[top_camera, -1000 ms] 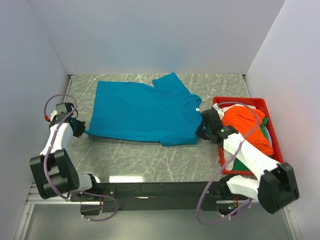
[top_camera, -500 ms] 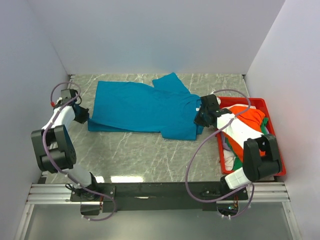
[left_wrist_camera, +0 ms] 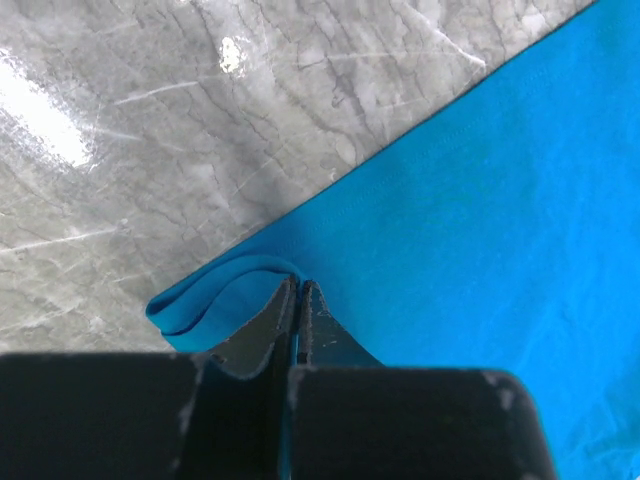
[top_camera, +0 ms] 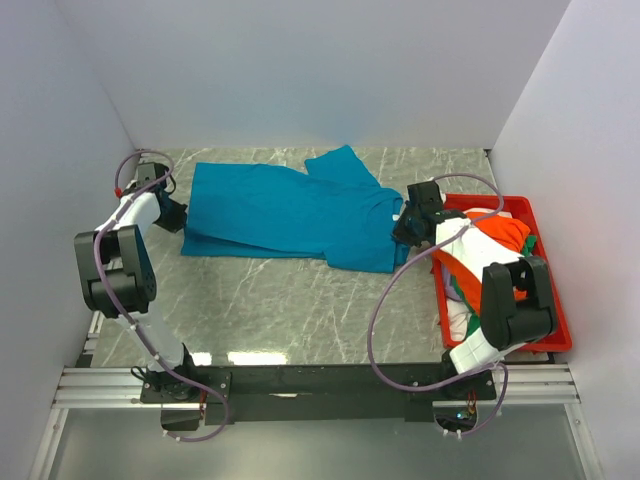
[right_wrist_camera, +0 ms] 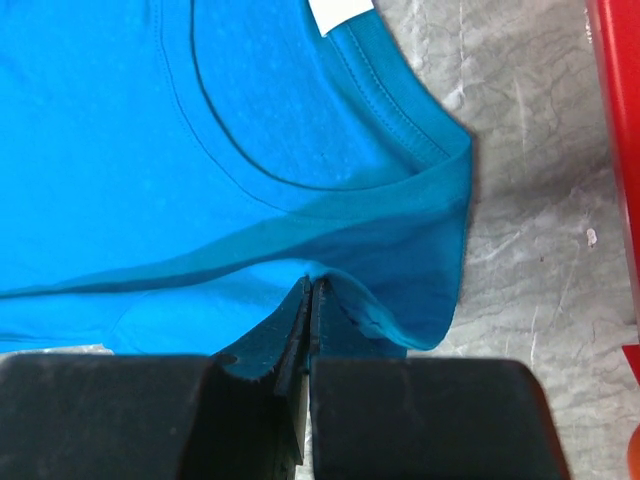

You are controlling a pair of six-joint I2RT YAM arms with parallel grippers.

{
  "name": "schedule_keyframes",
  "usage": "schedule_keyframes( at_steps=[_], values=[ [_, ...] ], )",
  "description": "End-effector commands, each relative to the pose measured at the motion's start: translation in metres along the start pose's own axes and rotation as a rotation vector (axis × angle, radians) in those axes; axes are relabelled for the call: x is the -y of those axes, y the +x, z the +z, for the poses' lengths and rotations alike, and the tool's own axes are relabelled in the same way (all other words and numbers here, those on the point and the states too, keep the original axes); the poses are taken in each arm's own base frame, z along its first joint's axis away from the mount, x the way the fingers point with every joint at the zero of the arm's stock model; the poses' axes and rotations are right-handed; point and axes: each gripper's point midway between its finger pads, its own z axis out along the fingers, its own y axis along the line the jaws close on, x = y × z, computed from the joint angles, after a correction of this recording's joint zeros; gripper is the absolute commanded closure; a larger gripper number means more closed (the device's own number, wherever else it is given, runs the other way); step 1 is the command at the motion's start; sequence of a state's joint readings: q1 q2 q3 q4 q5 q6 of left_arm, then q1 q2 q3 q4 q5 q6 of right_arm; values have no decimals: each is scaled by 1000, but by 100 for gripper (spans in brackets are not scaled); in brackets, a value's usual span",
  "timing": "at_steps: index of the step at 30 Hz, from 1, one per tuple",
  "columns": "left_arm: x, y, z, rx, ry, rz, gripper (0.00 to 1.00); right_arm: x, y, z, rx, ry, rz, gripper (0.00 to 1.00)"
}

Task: Fold and stack the t-shirts
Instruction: Fold the tshirt

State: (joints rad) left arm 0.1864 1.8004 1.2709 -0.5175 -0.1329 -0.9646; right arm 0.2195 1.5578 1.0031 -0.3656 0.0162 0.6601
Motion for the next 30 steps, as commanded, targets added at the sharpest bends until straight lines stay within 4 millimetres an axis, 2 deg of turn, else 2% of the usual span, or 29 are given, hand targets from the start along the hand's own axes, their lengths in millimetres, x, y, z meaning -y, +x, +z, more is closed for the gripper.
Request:
schedule_keyframes(
  at_steps=[1, 5, 12, 17, 18, 19, 20, 21, 22, 23, 24, 25, 27, 30],
  values=[
    [10, -14, -4, 41, 1, -13, 96, -9, -19, 3, 35, -29, 13, 100],
    [14, -16, 0, 39, 10, -13, 95, -7, -22, 9, 35, -24, 22, 100],
    [23, -22, 6, 42, 11, 3, 94, -15, -29, 20, 10, -49, 42, 100],
    [27, -22, 13, 32, 9, 26, 87, -22, -31, 24, 0, -59, 36, 98],
    [27, -23, 14, 31, 10, 26, 81, -21, -33, 25, 1, -56, 39, 95],
    [28, -22, 14, 31, 13, 31, 77, -21, -32, 26, -1, -56, 36, 86],
    [29, -23, 14, 34, 19, 34, 67, -21, -32, 26, 0, -57, 34, 80],
    [32, -22, 13, 24, 36, 45, 63, -21, -33, 27, -1, -60, 30, 73],
    [33, -22, 11, 26, 46, 47, 59, -21, -33, 26, -1, -59, 28, 53],
    [36, -25, 7, 33, 62, 45, 54, -20, -34, 25, 5, -56, 20, 46],
    [37, -25, 3, 35, 72, 46, 45, -21, -37, 20, 16, -59, 16, 39],
    [39, -27, -6, 43, 89, 42, 42, -21, -39, 17, 26, -60, 11, 34],
    [37, -26, -15, 49, 102, 30, 38, -18, -40, 5, 51, -55, 8, 34],
    [27, -12, -30, 31, 140, -26, 36, -14, -24, -7, 55, -65, -4, 34]
  ],
)
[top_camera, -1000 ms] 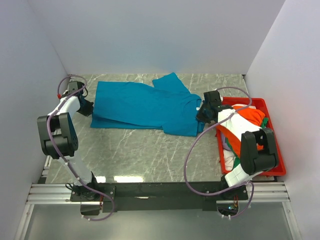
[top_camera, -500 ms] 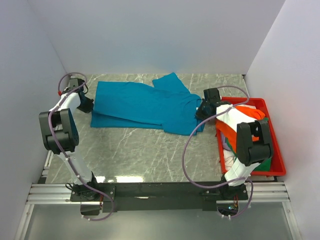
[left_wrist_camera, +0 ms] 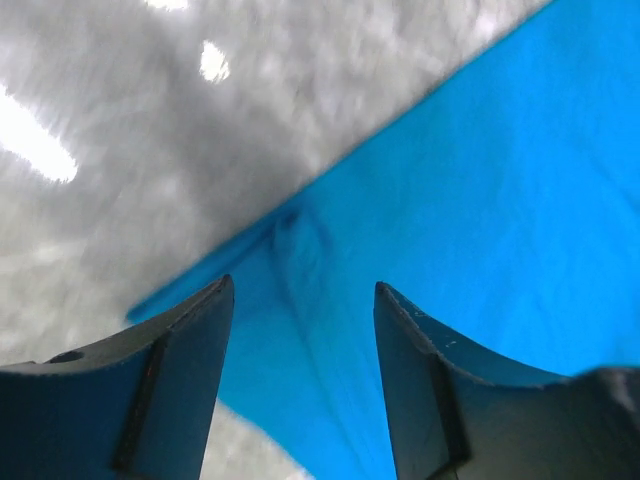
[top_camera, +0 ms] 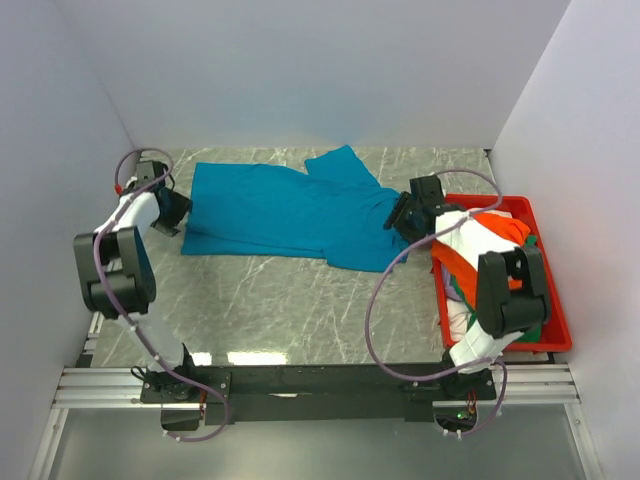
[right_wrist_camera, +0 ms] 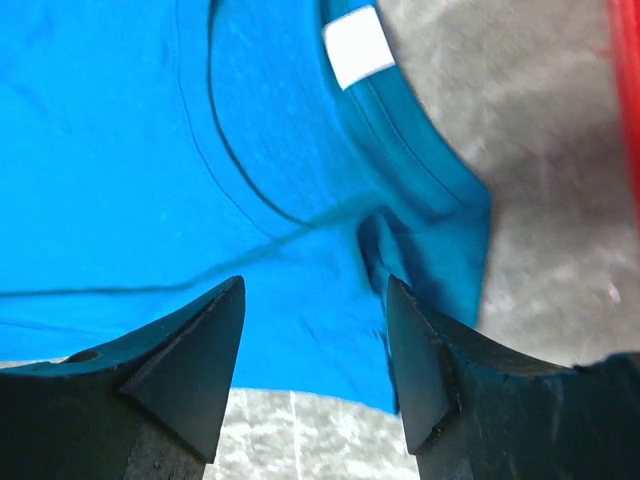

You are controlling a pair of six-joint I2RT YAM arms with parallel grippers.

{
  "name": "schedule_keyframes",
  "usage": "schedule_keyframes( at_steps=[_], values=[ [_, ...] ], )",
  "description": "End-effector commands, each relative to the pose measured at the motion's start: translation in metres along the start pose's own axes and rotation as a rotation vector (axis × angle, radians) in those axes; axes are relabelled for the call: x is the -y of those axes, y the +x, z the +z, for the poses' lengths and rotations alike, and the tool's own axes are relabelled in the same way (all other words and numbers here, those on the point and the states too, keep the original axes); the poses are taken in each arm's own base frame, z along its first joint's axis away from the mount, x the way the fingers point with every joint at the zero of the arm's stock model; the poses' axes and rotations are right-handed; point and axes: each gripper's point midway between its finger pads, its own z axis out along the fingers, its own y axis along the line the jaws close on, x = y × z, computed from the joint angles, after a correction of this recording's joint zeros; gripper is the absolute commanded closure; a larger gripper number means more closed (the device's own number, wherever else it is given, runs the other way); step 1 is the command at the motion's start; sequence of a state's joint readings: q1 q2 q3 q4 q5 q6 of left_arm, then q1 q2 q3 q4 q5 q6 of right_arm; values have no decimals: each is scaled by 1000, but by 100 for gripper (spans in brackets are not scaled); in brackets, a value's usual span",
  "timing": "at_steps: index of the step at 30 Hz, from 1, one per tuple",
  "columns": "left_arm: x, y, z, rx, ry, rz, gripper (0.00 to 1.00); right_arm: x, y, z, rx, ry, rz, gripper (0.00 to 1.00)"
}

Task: Fold and stack the t-shirts
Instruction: Fold the tshirt

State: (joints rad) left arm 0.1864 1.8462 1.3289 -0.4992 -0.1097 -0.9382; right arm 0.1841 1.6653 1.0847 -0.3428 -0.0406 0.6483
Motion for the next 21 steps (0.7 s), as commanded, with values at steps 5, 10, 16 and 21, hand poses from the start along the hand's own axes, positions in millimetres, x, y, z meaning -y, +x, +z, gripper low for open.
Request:
schedule_keyframes(
  at_steps=[5, 10, 16, 21],
  values=[
    [-14, 29, -52, -12, 146, -97, 36, 9, 47, -35, 30, -39, -35, 38],
    [-27, 38, -65, 0, 176, -91, 35, 16, 75, -32, 29, -42, -31, 42],
    [-32, 49, -66, -31, 190, -67, 35, 16, 89, -19, -2, -15, -51, 44],
    [-31, 53, -64, -45, 209, -60, 36, 15, 84, -10, 7, 11, -59, 50]
  ],
)
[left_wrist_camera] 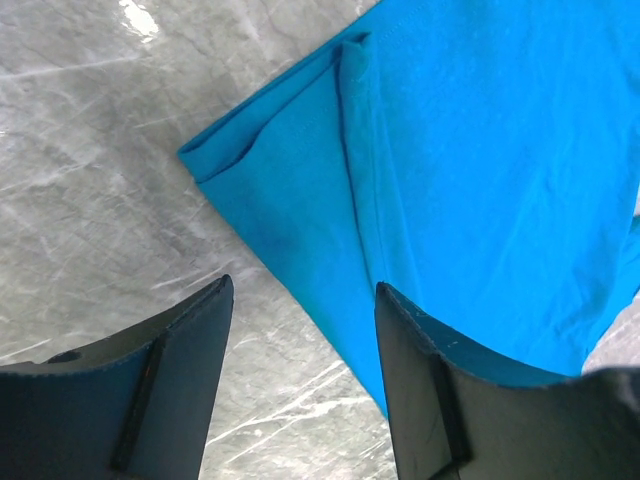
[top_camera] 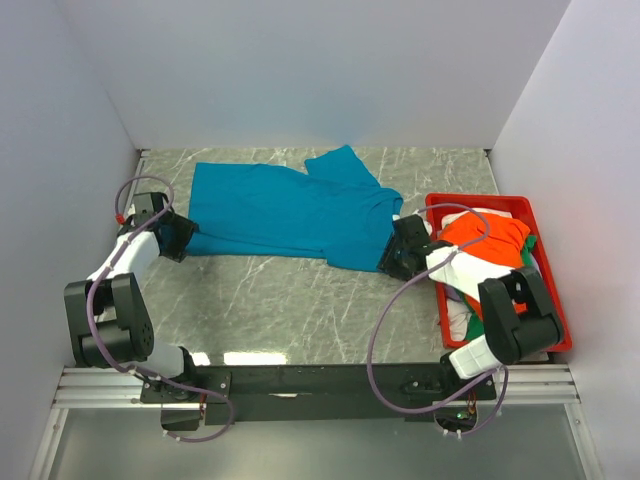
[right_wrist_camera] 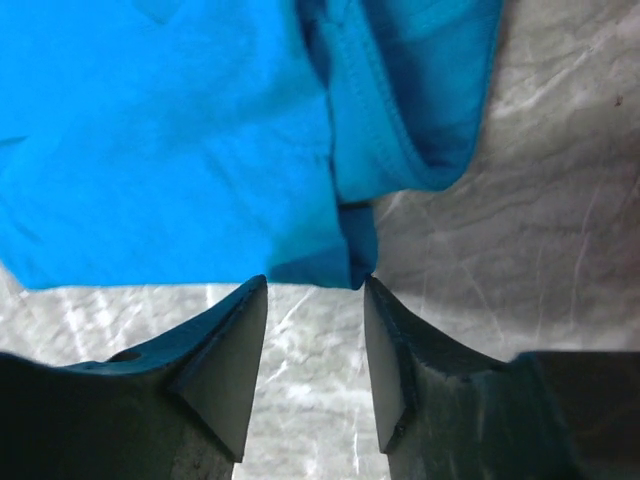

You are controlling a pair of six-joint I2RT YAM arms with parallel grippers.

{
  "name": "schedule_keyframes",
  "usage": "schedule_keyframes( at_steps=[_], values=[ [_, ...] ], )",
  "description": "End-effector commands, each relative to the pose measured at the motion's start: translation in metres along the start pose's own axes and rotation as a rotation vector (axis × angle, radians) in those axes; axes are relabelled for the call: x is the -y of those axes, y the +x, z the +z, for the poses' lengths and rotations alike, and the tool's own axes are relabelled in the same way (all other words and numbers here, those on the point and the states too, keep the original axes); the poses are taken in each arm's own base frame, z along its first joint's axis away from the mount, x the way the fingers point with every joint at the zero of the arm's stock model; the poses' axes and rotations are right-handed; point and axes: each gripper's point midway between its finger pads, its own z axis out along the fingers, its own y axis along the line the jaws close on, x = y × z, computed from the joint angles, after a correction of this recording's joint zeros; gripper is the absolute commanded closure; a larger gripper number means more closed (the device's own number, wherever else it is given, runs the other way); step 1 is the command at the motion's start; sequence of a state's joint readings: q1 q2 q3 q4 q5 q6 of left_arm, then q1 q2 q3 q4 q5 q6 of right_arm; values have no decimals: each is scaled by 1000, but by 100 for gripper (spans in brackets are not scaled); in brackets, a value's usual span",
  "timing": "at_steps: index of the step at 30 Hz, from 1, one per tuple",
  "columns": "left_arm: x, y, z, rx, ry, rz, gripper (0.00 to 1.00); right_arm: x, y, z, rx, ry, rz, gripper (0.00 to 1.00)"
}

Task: Fold and stack the t-shirts
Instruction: Fold the tshirt

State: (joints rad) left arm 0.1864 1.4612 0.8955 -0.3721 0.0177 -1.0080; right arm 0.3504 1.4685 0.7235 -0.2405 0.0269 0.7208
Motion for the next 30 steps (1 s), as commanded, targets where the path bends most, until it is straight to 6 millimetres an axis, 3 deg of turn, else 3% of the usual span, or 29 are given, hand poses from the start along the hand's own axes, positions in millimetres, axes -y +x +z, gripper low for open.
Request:
schedule_keyframes(
  at_steps=[1, 4, 5, 9, 13, 20, 25, 30],
  values=[
    [13, 0, -5, 1, 70, 16, 36, -12, -22, 4, 69, -3, 3, 53],
    [12, 1, -2, -5, 63, 19, 37, -15, -25, 5, 68, -5, -1, 72],
    [13, 0, -2, -4, 64, 16, 37, -16, -24, 4, 64, -9, -4, 84],
    [14, 1, -3, -4, 70, 18, 37, -31, -30, -5, 58, -60, -5, 96],
    [16, -2, -3, 0, 73, 10, 37, -54, -42, -21, 55, -132, -20, 99],
    [22, -9, 13, 8, 19, 18, 37, -93, -87, -33, 66, -216, -10, 100],
    [29, -10, 33, -12, -16, 10, 38, -101, -122, -18, 53, -234, 39, 100],
    [41, -11, 48, -33, -38, 16, 38, -106, -145, -3, 24, -267, 97, 100]
  ],
)
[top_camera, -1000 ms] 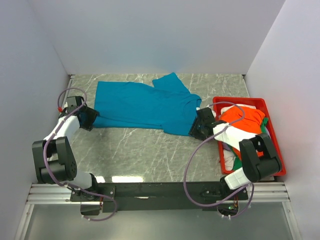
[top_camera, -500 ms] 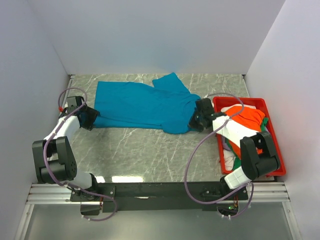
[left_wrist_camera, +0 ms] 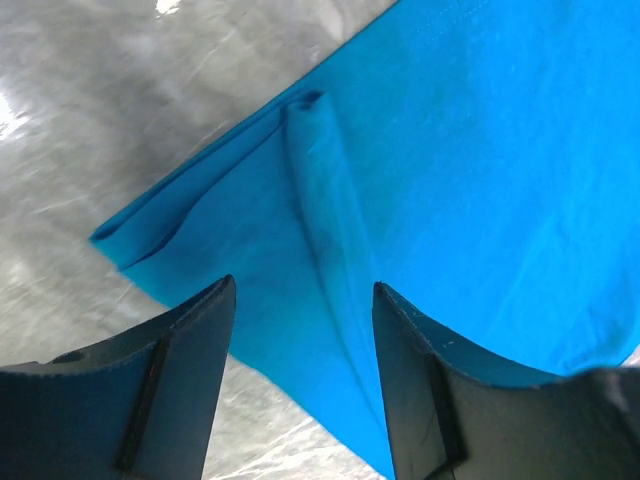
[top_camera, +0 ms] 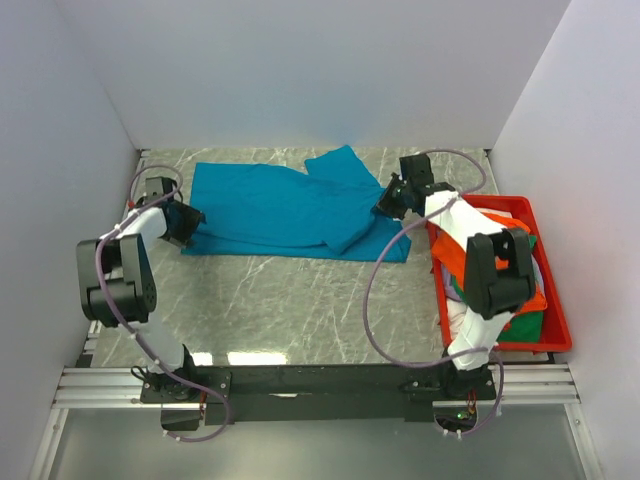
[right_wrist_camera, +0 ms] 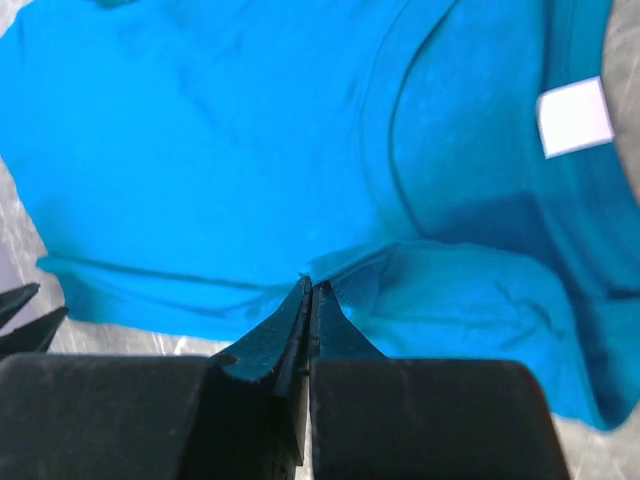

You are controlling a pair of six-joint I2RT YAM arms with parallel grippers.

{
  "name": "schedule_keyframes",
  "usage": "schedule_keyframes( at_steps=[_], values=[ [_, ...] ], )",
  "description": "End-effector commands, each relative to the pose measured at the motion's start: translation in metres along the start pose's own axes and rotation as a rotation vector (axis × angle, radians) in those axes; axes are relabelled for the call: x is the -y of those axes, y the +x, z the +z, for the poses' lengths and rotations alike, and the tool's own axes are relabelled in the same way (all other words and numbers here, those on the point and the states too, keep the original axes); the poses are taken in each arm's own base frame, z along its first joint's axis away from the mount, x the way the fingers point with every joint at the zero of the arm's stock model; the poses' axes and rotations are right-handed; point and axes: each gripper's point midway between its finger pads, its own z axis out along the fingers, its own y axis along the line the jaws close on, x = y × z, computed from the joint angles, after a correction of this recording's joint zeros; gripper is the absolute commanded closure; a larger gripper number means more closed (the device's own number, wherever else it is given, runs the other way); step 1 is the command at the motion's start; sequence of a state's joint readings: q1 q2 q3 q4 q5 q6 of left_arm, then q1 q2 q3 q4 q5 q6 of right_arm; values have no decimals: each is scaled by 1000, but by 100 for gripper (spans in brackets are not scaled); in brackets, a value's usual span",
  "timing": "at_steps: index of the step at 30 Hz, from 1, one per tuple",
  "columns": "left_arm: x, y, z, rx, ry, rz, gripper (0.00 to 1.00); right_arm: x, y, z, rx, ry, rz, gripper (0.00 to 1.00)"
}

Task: Fold and stack the t-shirts
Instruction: Fold the tshirt

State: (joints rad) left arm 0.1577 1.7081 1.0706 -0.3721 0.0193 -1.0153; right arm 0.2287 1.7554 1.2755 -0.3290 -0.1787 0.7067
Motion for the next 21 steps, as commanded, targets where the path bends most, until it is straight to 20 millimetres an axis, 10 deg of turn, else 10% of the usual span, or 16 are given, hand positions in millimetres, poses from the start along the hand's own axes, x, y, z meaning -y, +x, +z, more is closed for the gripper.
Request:
schedule_keyframes(
  at_steps=[1, 21],
  values=[
    [21, -10, 2, 19, 10, 4, 38, -10, -21, 5, -11, -44, 39, 100],
    [28, -35, 23, 84, -85, 40, 37, -2, -46, 33, -16, -106, 173, 100]
  ],
)
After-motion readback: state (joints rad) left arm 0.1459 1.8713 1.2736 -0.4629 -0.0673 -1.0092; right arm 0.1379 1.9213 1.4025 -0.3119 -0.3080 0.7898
